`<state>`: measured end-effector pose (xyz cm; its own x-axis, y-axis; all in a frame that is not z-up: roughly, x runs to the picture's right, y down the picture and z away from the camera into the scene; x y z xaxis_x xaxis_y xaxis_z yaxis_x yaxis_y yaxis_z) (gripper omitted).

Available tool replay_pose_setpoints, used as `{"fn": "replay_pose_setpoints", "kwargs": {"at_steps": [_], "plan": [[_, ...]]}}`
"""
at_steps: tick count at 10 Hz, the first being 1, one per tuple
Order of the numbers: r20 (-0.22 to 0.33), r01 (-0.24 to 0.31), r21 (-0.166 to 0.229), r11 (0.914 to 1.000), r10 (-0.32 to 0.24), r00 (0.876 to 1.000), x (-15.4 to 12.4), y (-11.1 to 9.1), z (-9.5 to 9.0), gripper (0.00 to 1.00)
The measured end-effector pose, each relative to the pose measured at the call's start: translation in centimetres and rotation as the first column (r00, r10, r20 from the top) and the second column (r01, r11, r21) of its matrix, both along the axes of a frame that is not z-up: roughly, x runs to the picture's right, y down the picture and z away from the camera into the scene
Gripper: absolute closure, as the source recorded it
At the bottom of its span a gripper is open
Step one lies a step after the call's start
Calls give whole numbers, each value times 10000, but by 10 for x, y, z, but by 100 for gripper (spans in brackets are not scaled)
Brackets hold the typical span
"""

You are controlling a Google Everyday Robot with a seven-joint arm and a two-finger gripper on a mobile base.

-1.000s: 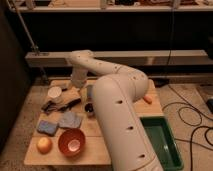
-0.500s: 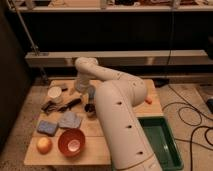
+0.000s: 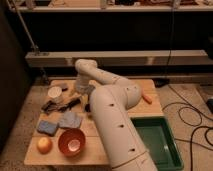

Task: Place brush in paper cup

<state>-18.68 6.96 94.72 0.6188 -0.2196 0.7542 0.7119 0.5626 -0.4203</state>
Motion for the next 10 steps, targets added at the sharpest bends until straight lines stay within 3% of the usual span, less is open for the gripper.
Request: {"fn": "replay_pose_setpoints", "kwargs": {"at_steps": [2,8,10], "plan": [[66,155,-9,9999,-155,9999,-6,0,3,38],[146,502,-260,9984,-498,9987,-14,3,10,97],[311,379,-297,9988,-370,9988,-13,-1,3,100]]}}
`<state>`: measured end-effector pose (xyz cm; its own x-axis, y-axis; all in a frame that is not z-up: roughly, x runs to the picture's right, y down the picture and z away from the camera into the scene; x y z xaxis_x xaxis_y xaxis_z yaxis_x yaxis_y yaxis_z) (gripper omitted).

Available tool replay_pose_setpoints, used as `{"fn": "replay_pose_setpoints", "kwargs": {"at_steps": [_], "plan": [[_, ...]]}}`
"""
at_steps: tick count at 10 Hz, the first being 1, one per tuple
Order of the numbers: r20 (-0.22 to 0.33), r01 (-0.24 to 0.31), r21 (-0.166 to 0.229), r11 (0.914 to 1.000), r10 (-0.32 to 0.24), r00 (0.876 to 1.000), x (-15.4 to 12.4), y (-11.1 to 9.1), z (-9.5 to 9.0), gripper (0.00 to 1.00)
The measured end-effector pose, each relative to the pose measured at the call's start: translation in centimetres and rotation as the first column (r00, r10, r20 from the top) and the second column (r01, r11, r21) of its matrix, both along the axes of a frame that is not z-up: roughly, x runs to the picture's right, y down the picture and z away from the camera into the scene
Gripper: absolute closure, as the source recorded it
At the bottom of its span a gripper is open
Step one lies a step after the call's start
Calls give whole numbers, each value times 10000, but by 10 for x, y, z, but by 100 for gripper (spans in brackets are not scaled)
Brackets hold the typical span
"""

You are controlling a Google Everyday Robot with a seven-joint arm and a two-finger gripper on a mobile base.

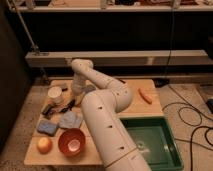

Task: Place brush in paper cup

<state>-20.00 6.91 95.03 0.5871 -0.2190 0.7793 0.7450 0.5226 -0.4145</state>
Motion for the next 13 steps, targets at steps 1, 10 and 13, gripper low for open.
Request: {"fn": "replay_pose_setpoints", "kwargs": {"at_steps": [1,10,13], "plan": [[141,-146,114,9998,144,9998,0,-8,-9,100],[1227,-811,634,9947,729,9898,5,-69,-87,100],[1717,-841,437,9955,754,9823,0,-70,-93,100]]}}
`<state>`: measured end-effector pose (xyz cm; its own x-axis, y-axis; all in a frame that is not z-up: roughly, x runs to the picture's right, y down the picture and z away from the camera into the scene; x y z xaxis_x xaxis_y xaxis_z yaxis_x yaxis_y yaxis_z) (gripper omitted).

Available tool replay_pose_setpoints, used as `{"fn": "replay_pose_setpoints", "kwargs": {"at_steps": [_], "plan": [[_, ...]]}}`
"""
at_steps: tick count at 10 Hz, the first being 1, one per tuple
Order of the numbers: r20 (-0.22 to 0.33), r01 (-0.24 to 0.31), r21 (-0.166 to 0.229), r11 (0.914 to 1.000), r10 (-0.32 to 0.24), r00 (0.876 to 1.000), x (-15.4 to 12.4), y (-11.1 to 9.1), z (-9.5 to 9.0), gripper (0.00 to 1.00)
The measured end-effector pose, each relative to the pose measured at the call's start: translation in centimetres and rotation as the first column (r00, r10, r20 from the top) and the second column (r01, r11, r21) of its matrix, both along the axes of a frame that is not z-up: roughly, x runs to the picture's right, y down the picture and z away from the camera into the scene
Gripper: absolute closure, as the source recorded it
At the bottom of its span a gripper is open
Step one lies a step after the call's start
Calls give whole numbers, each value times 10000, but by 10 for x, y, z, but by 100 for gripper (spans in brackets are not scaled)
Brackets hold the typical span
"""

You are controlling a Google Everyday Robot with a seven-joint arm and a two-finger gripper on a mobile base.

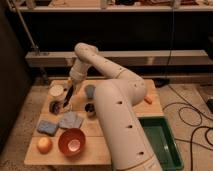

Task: Place brush in paper cup

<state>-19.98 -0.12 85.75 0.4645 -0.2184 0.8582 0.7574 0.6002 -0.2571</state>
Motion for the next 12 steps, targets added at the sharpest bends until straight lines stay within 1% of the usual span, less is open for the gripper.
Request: {"fn": "replay_pose_setpoints", "kwargs": {"at_steps": [2,4,7,9,12], "plan": [[195,-99,-159,9998,102,9998,0,0,-1,100],[417,-151,-401,9991,167,9990,-2,3,1,100],[686,-45,-494,9988,79,9976,-6,7,-3,100],[914,63,-394,9992,-26,9958,-12,4,-13,100],[1437,189,-31,9998,-183,9895,-22,-10,-38,100]]}}
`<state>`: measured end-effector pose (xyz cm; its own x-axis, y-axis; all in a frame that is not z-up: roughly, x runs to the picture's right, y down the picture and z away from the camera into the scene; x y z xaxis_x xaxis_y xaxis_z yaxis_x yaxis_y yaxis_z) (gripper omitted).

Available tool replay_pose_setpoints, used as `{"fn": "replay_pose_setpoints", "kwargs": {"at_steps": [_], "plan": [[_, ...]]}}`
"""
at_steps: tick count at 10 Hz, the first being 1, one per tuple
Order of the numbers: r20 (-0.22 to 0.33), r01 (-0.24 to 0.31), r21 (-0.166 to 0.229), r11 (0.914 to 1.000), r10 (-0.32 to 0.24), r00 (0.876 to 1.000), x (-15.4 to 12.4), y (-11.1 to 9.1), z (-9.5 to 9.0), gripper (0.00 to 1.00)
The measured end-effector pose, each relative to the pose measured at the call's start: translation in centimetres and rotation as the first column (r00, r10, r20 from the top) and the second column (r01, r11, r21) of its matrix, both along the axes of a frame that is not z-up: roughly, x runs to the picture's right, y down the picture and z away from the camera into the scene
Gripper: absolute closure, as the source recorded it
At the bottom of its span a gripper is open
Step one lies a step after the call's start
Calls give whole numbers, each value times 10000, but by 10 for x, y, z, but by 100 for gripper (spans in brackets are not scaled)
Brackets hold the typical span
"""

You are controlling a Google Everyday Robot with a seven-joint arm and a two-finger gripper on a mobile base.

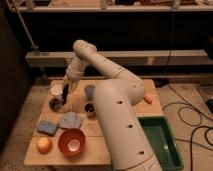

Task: Place brush in paper cup

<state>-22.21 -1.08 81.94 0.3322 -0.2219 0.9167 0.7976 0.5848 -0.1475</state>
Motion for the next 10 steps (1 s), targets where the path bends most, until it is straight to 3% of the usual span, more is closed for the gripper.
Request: {"fn": "replay_pose_setpoints", "kwargs": {"at_steps": [6,10], "plan": [[710,591,274,9979,-609,9956,-29,-11,-26,100],[1279,695,462,9965,-749,9890,-40,-23,-46,100]]}}
